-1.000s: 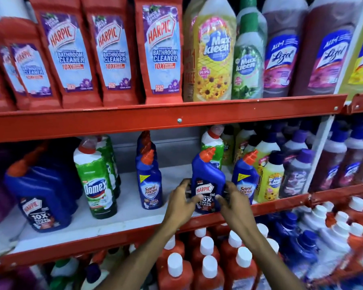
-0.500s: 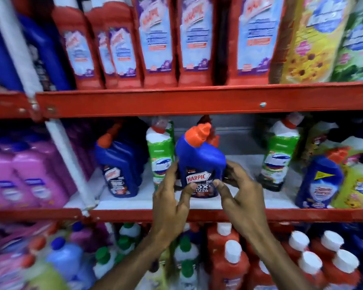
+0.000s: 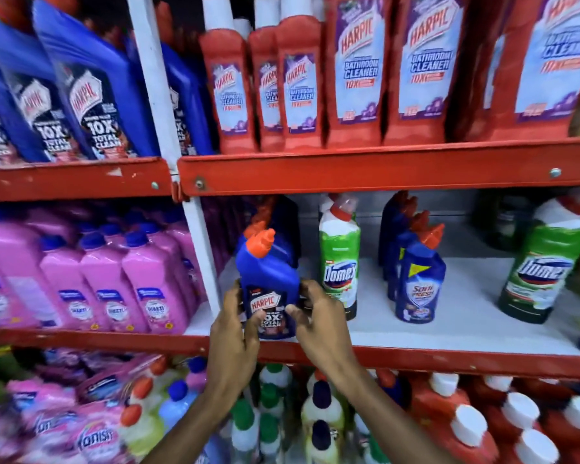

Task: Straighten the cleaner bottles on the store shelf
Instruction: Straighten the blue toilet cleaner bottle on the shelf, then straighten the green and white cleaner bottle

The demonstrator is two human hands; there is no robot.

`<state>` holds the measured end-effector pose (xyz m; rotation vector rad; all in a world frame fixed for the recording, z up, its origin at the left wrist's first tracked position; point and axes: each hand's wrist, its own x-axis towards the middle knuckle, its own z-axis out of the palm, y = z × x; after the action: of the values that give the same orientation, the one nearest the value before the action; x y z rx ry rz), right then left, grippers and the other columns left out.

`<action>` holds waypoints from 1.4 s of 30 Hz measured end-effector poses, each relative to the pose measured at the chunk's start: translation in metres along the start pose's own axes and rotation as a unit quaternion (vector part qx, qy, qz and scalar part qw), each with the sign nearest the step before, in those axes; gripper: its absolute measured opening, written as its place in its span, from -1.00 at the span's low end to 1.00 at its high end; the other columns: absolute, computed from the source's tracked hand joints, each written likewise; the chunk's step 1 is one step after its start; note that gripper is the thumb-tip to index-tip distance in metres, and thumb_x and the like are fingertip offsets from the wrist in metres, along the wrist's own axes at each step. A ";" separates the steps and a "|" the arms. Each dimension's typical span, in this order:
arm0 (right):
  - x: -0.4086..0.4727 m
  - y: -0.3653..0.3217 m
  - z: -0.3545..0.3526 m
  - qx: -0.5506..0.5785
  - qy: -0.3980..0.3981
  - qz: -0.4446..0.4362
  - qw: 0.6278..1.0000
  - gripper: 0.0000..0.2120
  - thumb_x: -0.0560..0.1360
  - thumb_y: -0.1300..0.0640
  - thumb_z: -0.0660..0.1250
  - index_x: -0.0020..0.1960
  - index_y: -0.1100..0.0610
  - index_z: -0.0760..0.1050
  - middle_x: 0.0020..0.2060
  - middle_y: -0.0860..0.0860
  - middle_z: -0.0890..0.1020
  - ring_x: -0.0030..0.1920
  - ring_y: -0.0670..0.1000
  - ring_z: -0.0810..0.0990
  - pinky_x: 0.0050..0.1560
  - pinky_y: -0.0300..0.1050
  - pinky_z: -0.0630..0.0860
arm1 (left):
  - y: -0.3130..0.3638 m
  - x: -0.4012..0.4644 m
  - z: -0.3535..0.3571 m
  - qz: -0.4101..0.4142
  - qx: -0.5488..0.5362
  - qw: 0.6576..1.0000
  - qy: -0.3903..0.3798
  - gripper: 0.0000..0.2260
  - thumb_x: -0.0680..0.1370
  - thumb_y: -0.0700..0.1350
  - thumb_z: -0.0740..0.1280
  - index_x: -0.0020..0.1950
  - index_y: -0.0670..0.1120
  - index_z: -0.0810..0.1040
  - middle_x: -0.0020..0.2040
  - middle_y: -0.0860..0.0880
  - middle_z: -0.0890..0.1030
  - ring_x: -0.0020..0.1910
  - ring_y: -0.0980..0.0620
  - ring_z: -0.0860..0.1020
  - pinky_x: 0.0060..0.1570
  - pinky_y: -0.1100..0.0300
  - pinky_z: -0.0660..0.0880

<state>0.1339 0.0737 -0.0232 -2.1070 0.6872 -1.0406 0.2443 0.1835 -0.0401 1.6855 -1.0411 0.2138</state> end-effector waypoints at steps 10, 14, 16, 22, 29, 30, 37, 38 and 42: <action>-0.006 0.009 0.003 -0.032 -0.047 -0.029 0.998 -0.57 0.55 0.03 0.33 0.39 0.04 0.40 0.26 0.00 0.61 0.22 -0.01 0.59 0.22 -0.14 0.53 | -0.017 -0.004 0.004 -0.003 0.018 1.000 0.013 -0.48 0.60 -0.13 0.29 0.52 0.09 0.23 0.34 -0.01 0.56 0.20 0.00 0.61 0.17 -0.05 0.59; -0.026 0.013 -0.034 -0.124 0.004 -0.075 0.989 -0.48 0.58 -0.02 0.26 0.50 -0.02 0.26 0.44 -0.07 0.41 0.39 -0.07 0.40 0.31 -0.23 0.39 | 0.003 -0.015 0.011 0.100 0.068 0.987 0.105 -0.46 0.53 -0.03 0.31 0.51 -0.06 0.33 0.52 -0.11 0.34 0.48 -0.12 0.39 0.32 -0.25 0.50; -0.032 0.019 -0.060 -0.185 0.057 -0.109 0.975 -0.45 0.55 0.04 0.28 0.51 0.04 0.27 0.45 -0.01 0.42 0.41 0.00 0.41 0.36 -0.14 0.43 | 0.023 -0.015 0.022 0.186 0.127 0.968 0.108 -0.47 0.51 -0.06 0.36 0.46 -0.12 0.38 0.50 -0.20 0.39 0.47 -0.20 0.39 0.41 -0.21 0.40; -0.044 0.054 -0.141 -0.339 0.129 -0.107 0.926 -0.33 0.48 0.15 0.30 0.55 0.17 0.20 0.57 0.17 0.23 0.57 0.18 0.21 0.50 0.16 0.28 | 0.079 -0.013 0.081 0.297 0.266 0.917 -0.019 -0.39 0.54 0.00 0.33 0.56 -0.12 0.29 0.61 -0.22 0.24 0.63 -0.28 0.12 0.50 -0.39 0.19; -0.055 0.102 -0.219 -0.394 0.141 -0.022 0.908 -0.26 0.47 0.11 0.30 0.58 0.20 0.10 0.60 0.21 0.12 0.60 0.20 0.09 0.52 0.21 0.22 | 0.128 -0.023 0.153 0.347 0.278 0.888 -0.113 -0.25 0.48 0.06 0.36 0.60 -0.12 0.18 0.65 -0.24 0.10 0.64 -0.34 -0.01 0.52 -0.44 0.06; -0.057 0.109 -0.227 -0.385 0.143 -0.010 0.912 -0.26 0.48 0.10 0.28 0.59 0.19 0.07 0.61 0.19 0.10 0.61 0.18 0.07 0.53 0.19 0.21 | 0.134 -0.024 0.163 0.359 0.261 0.888 -0.122 -0.24 0.48 0.05 0.36 0.61 -0.12 0.16 0.65 -0.23 0.09 0.64 -0.32 -0.03 0.54 -0.39 0.03; -0.050 0.151 -0.264 -0.192 0.184 0.111 0.957 -0.27 0.55 0.13 0.27 0.60 0.16 -0.03 0.62 0.08 0.07 0.57 0.10 0.18 0.44 -0.13 0.26 | 0.179 -0.024 0.242 0.321 0.073 0.922 -0.206 -0.44 0.59 -0.05 0.24 0.58 -0.11 0.24 0.60 -0.09 0.29 0.61 0.01 0.18 0.59 0.21 0.07; -0.046 0.154 -0.267 -0.173 0.187 0.122 0.959 -0.27 0.55 0.16 0.27 0.60 0.19 -0.03 0.62 0.10 0.09 0.57 0.11 0.19 0.40 -0.19 0.24 | 0.185 -0.020 0.253 0.282 0.050 0.933 -0.219 -0.45 0.60 -0.05 0.24 0.58 -0.11 0.24 0.60 -0.08 0.31 0.59 0.02 0.22 0.57 0.30 0.06; -0.026 0.170 -0.275 -0.090 0.221 0.162 0.958 -0.40 0.49 0.28 0.26 0.48 0.26 0.15 0.30 0.25 0.48 0.27 0.24 0.51 0.26 0.05 0.50 | 0.198 -0.001 0.302 0.136 -0.016 0.956 -0.259 -0.42 0.60 -0.13 0.31 0.59 -0.12 0.20 0.57 -0.13 0.37 0.52 -0.08 0.38 0.50 0.23 0.25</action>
<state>-0.1337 -0.1083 -0.0416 -1.8281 1.3416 -1.3078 -0.0038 -0.0782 -0.0224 1.5995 -1.6606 -0.0781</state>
